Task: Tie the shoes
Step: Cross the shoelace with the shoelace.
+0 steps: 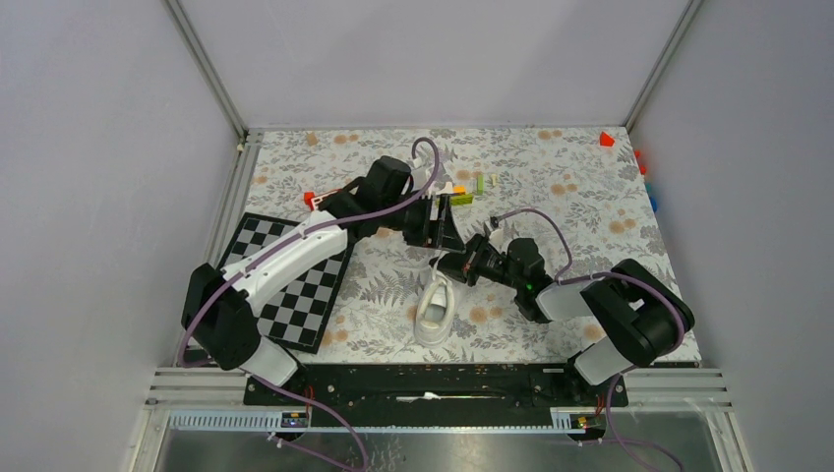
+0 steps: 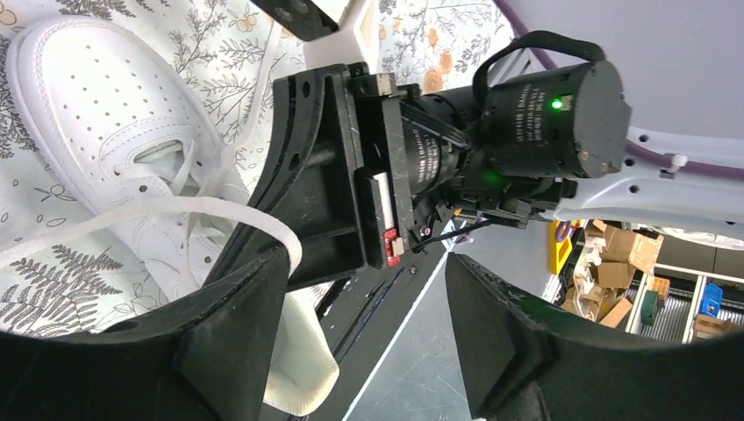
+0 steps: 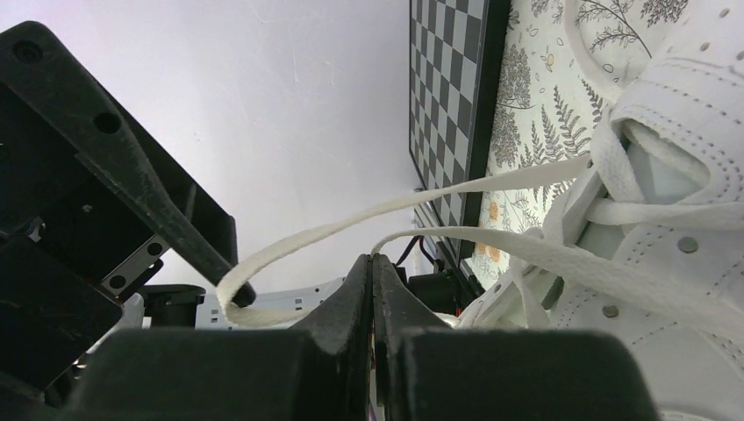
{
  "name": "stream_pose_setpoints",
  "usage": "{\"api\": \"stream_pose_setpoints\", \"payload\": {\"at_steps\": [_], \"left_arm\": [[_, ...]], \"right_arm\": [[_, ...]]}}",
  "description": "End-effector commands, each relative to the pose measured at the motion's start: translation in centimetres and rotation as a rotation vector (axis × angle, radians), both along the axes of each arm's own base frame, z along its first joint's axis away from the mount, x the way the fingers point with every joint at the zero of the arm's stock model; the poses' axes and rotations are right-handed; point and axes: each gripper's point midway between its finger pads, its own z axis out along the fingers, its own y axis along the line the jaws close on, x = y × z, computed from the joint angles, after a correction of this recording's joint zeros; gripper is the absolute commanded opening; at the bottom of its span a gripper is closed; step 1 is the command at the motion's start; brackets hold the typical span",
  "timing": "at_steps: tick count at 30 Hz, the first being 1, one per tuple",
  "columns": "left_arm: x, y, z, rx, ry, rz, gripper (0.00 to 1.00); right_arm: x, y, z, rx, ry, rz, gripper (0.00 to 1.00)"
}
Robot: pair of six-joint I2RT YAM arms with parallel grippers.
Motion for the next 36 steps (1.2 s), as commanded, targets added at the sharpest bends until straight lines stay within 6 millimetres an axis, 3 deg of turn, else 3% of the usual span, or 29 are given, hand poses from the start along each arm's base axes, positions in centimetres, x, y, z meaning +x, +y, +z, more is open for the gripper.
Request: {"api": "stream_pose_setpoints", "payload": {"at_steps": [1,7,11,17,26,30,34,36], "left_arm": [[-0.8,-0.4,2.6,-0.080,-0.049,-0.040,0.71],[-1.6,-1.5,0.1,0.024,-0.023,-0.109,0.79],[-1.9,-1.7,0.0,0.075,-0.059,-0.118,0.83],[-1.8,-0.8,2.2,0.092,-0.136,-0.089,0.88],[-2.5,0.5,6.3,0.038,-0.205,-0.052,0.86],[0.0,4.0,4.6,0.148,-0.209,0.142,0.84],[3.0,9.1,0.4,0.191,-0.100,0.350,0.74],[3.9,11.3,-2.0,0.183,-0.029,0.437,0.63]], "right_arm": [[-0.1,0.1,1.3,0.048,-0.052,0.007,0.00],[-0.4,0.0,1.7,0.071,-0.063,0.012,0.00],[-0.6,-0.1,1.5,0.084,-0.058,0.018,0.00],[-0.8,-0.3,1.1,0.086,-0.052,0.014,0.00],[-0.3,0.2,1.5,0.134,-0.055,0.020,0.00],[0.1,0.5,1.7,0.136,-0.064,0.023,0.00],[0.1,0.6,1.9,0.142,-0.066,0.029,0.00],[0.1,0.6,1.9,0.141,-0.068,0.030,0.00]]}}
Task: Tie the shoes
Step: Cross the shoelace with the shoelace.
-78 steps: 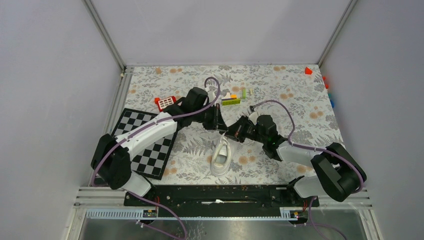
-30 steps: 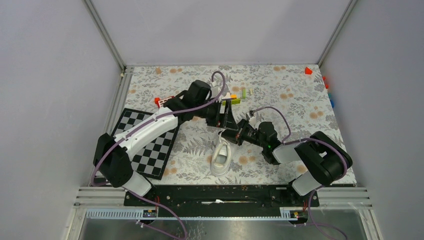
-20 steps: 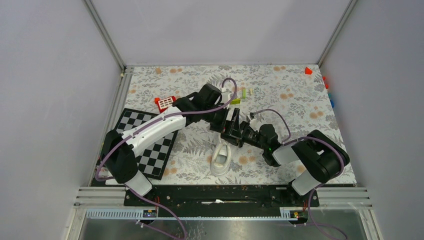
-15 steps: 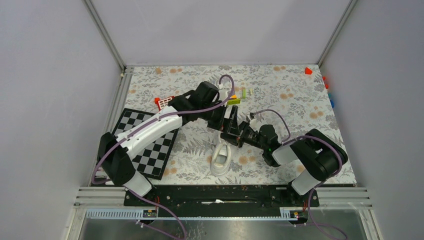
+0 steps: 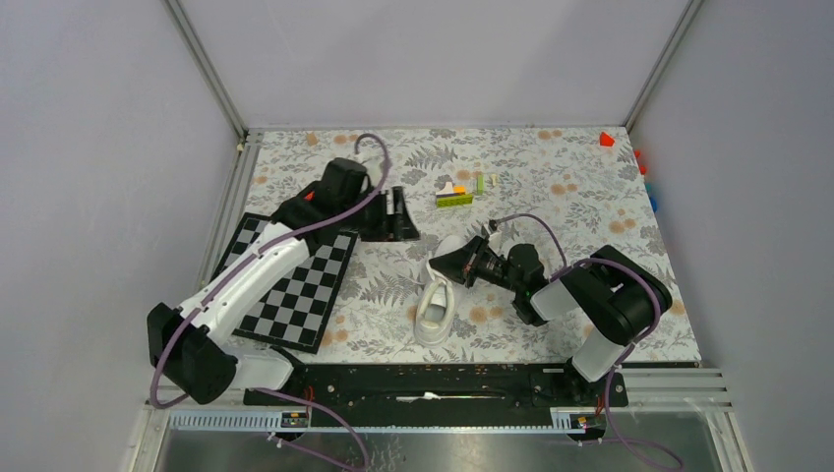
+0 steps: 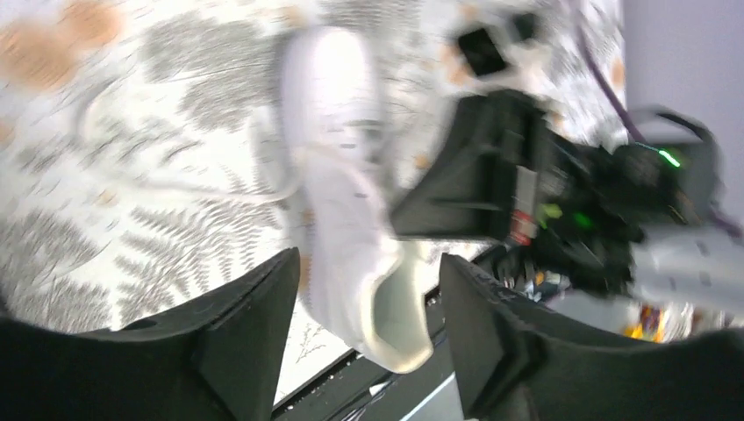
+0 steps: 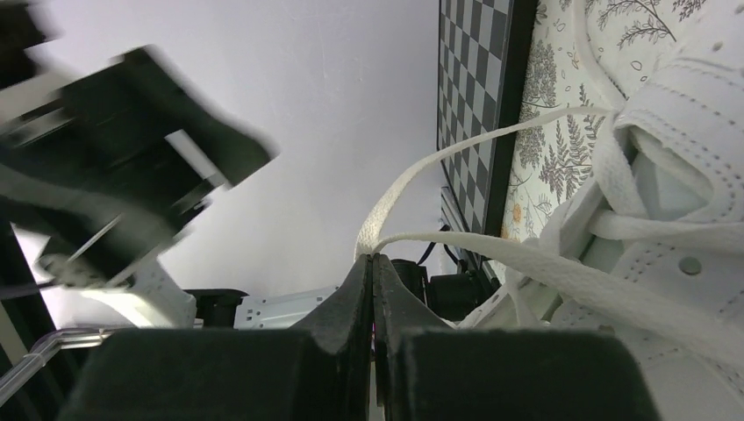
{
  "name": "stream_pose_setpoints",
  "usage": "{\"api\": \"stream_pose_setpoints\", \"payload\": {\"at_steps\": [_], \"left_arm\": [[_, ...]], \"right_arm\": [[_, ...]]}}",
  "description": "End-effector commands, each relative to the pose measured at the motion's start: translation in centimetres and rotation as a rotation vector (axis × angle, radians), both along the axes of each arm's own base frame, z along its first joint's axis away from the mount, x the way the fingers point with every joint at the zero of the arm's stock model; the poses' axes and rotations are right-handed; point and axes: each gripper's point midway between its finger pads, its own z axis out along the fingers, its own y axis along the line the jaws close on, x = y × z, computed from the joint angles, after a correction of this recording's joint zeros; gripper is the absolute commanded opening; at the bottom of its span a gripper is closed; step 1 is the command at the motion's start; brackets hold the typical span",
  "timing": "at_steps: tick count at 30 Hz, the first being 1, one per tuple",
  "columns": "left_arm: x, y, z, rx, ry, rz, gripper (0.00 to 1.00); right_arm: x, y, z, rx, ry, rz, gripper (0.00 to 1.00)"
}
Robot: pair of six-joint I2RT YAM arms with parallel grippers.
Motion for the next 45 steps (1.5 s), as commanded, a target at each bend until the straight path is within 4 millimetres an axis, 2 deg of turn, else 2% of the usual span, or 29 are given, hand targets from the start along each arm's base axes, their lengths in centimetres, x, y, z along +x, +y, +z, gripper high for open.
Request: {"api": "stream_pose_setpoints", "payload": {"at_steps": [1,3,6,10,14,18,22,34,45], "left_arm": [[2.8,5.3,-5.3,0.026,0.113,0.253,0.59],[2.8,5.7,-7.7,0.076,0.167,0.254,0.53],[2.5,4.6,-9.8,0.074,0.226,0.219,0.48],[2.7,3.3,-10.9,0.079,0.241,0.196,0.47],[2.7,1.2,-11.3,0.070,0.263,0.147,0.46],[2.3,-1.2,-10.8,0.015,0.284,0.084,0.46],[2.2,-2.3,-10.4,-0.034,0.307,0.059,0.47],[2.9,-2.9,-7.9,-0.073,0.265,0.047,0.47],[0.8,-3.9,-4.9,-0.132,0.233,-0.027,0.48]], "right_arm": [[0.1,0.4,2.3,0.053,-0.078,0.020,0.00],[0.0,0.4,2.3,0.053,-0.078,0.021,0.00],[0.0,0.3,2.2,0.052,-0.077,0.020,0.00],[0.0,0.3,2.2,0.053,-0.078,0.019,0.00],[0.0,0.3,2.3,0.055,-0.079,0.018,0.00],[0.0,0.3,2.2,0.053,-0.074,0.017,0.00],[-0.1,0.2,2.2,0.053,-0.074,0.018,0.00],[-0.3,0.0,2.0,0.048,-0.069,0.016,0.00],[0.2,0.3,2.1,0.051,-0.069,0.010,0.00]]}}
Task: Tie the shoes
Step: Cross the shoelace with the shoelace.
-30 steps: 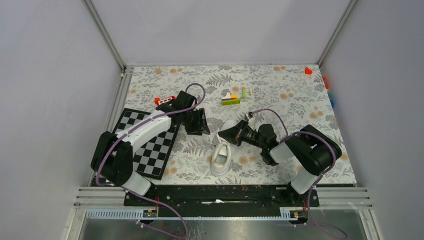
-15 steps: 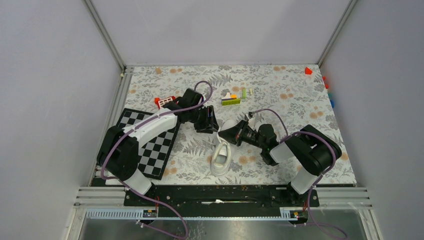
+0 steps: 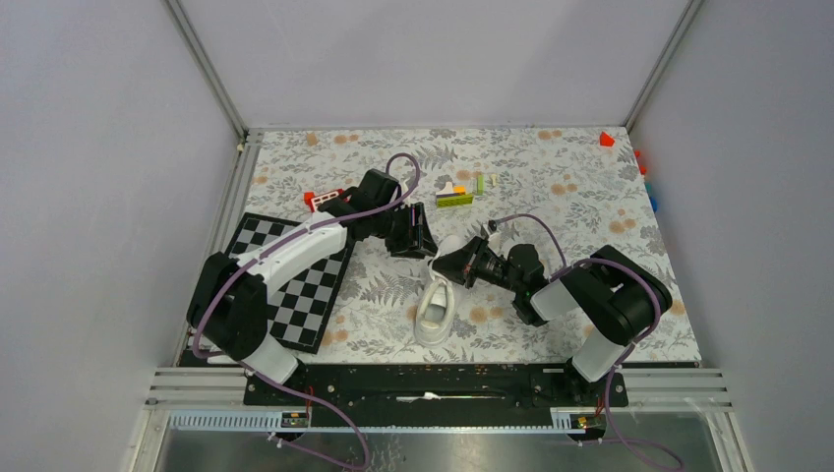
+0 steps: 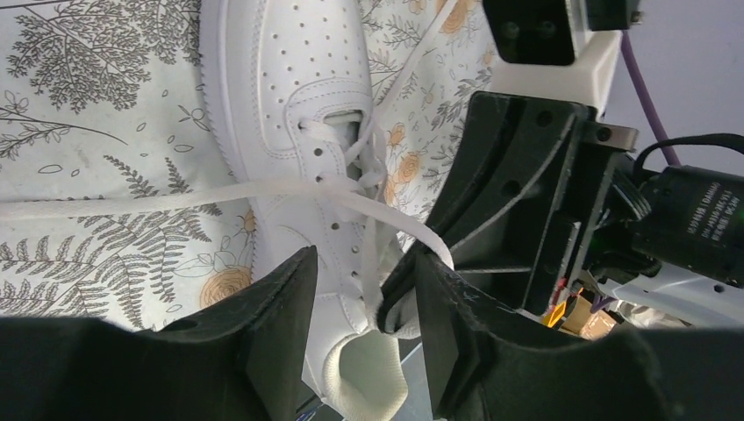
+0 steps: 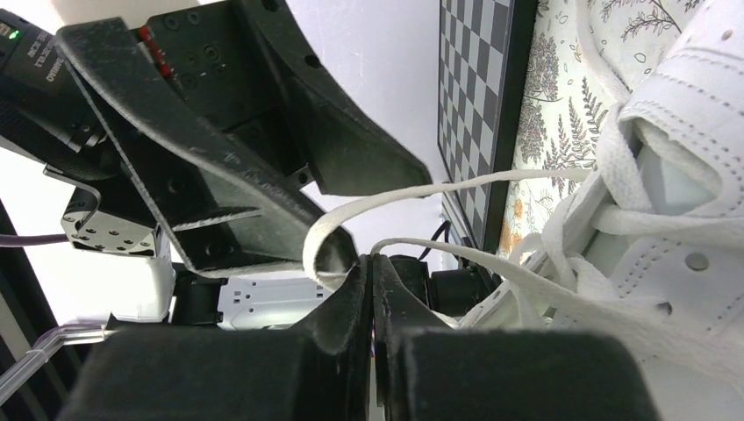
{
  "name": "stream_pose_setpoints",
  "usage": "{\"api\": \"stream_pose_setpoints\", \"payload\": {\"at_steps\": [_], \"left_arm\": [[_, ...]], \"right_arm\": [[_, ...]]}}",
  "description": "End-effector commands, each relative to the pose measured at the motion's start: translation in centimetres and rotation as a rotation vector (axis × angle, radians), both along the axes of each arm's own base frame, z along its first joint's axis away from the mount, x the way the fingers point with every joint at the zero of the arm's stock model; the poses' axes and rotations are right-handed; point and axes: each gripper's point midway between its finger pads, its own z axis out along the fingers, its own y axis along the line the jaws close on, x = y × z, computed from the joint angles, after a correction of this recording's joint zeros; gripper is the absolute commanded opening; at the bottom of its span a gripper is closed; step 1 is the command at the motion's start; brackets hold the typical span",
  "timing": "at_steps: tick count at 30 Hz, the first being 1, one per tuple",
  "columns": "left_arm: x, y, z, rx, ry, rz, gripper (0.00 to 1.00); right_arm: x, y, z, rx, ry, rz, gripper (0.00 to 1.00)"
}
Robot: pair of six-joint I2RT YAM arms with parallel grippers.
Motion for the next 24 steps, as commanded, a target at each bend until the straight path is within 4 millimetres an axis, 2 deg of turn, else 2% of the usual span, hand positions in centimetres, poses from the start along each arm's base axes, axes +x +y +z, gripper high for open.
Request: {"api": "stream_pose_setpoints", "payload": {"at_steps": [1,5,10,14,20,24], "left_arm": [[-0.5,-1.3,5.1,-0.108,-0.100,-0.044,0.48],[-1.0,-1.8,5.8,-0.119,-0.112,-0.069,0.48],[-2.2,-3.0,5.7,-0.102,-0.105,-0.130,0.48],[-2.1,-2.4,6.0,-0.035,-0.152,-0.133,0.49],[-1.7,-0.8,6.3,0.061,-0.207,-0.129,0.68],[-1.8,-0.5,6.3,0.076,-0.212,-0.131,0.73]], "right_arm": [[0.3,0.3,2.1,0.049,-0.071,0.004,0.00],[0.4,0.4,2.3,0.055,-0.075,0.008,0.00],[0.4,0.4,2.7,0.060,-0.083,0.009,0.00],[0.1,0.2,2.6,0.056,-0.082,0.008,0.00],[-0.2,0.0,2.4,0.052,-0.079,0.005,0.00],[-0.2,-0.1,2.6,0.057,-0.085,0.005,0.00]]}}
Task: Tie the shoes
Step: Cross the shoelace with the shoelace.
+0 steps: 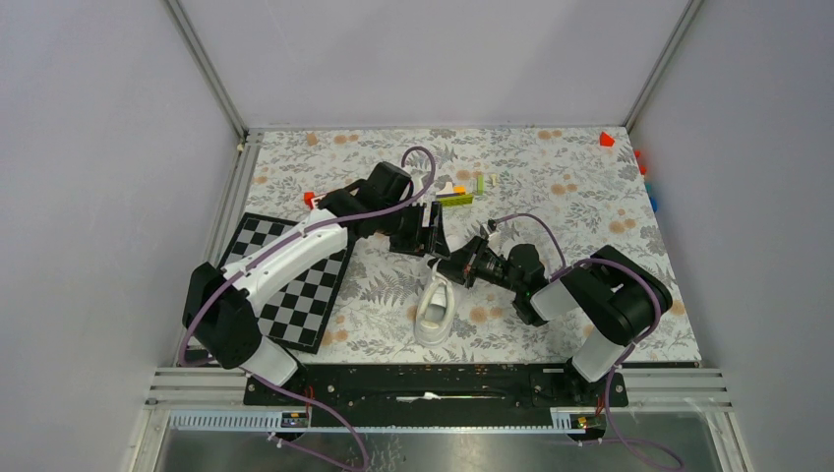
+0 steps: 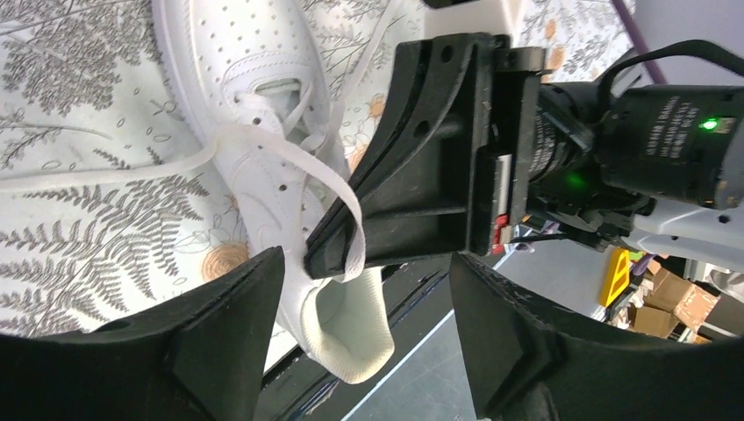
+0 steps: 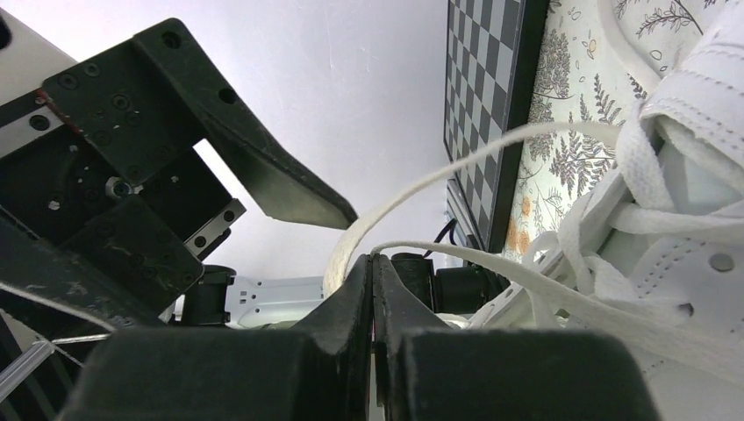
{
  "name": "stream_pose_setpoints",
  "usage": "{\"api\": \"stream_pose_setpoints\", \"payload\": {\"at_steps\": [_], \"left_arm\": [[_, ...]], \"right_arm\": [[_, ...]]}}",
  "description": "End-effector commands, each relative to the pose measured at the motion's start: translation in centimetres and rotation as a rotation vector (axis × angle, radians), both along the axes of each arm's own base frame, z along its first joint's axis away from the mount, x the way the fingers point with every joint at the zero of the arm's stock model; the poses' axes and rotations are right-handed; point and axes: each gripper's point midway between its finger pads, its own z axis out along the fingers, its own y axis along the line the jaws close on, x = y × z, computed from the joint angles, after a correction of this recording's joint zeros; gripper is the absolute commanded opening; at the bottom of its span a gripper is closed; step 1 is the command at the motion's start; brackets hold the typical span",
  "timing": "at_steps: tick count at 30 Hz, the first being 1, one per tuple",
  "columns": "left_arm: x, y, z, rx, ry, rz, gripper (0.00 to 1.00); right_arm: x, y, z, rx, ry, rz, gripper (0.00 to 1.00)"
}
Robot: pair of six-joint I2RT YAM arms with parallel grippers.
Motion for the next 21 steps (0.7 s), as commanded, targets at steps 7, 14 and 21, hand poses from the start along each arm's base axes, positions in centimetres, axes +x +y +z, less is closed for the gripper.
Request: {"api": "stream_pose_setpoints", "payload": {"at_steps": [7,14,21], "left_arm": [[0.8,2.7,1.7,0.071,-0.120,0.063,0.55],[0.8,3.7,0.7,-0.034,-0.054,0.130,0.55],[0.1,2.2,0.3,-0.238,0.016,0.066,0.52]], "right_arm": [[-0.3,-0.3,2.2,0.043,-0.079,-0.009,0.00],[-0.2,-0.3,2.4,0.046,-0.083,-0.010,0.00],[-0.3,-0.2,2.4,0.047,-0.082,-0.004,0.00]]}}
